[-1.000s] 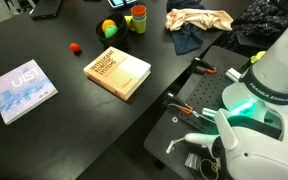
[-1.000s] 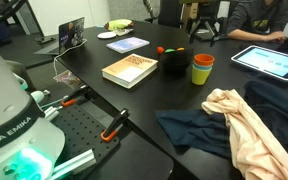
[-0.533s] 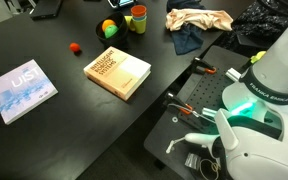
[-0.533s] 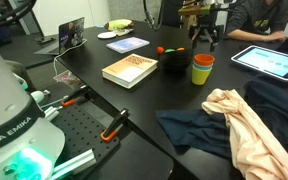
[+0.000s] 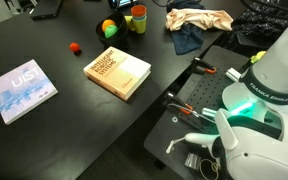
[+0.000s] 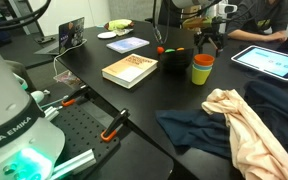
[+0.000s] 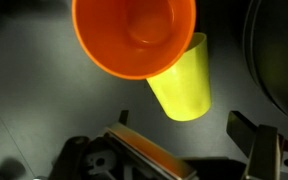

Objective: Stack the cups together

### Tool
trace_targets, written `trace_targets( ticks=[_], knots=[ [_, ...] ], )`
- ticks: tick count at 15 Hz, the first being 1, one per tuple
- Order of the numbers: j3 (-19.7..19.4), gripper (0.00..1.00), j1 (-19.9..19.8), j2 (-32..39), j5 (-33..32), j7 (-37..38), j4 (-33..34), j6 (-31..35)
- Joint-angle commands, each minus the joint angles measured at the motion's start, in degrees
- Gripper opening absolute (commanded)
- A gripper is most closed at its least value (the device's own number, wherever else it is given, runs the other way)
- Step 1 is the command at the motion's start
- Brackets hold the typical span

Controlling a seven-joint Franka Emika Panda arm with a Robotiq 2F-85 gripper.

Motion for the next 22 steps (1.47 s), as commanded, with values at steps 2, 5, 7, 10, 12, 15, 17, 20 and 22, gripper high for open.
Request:
trace_targets(
  ticks=[2,5,7,10,12,15,17,20,22],
  knots=[
    [-1.4,1.0,0.8,3.1,-0.1,1.3,3.8,-1.1],
    [-2.0,1.0,1.0,3.4,-0.4,1.5,4.7,-2.3],
    [-2.3,1.0,0.8,3.7,-0.4,1.5,5.0,-3.4],
    [-2.6,1.0,0.6,3.7,-0.4,1.5,5.2,-6.7],
    [-2.7,1.0,0.6,3.5,-0.6,1.2,4.9,-8.5],
    [-2.3,1.0,0.5,3.2,-0.6,0.9,3.8,-8.5],
    [-2.0,1.0,0.4,3.4,-0.4,0.8,3.0,-6.3],
    [-1.7,1.0,0.4,4.0,-0.6,0.4,2.5,-4.3],
    [-1.8,1.0,0.5,4.4,-0.9,0.2,2.1,-2.0]
  ],
)
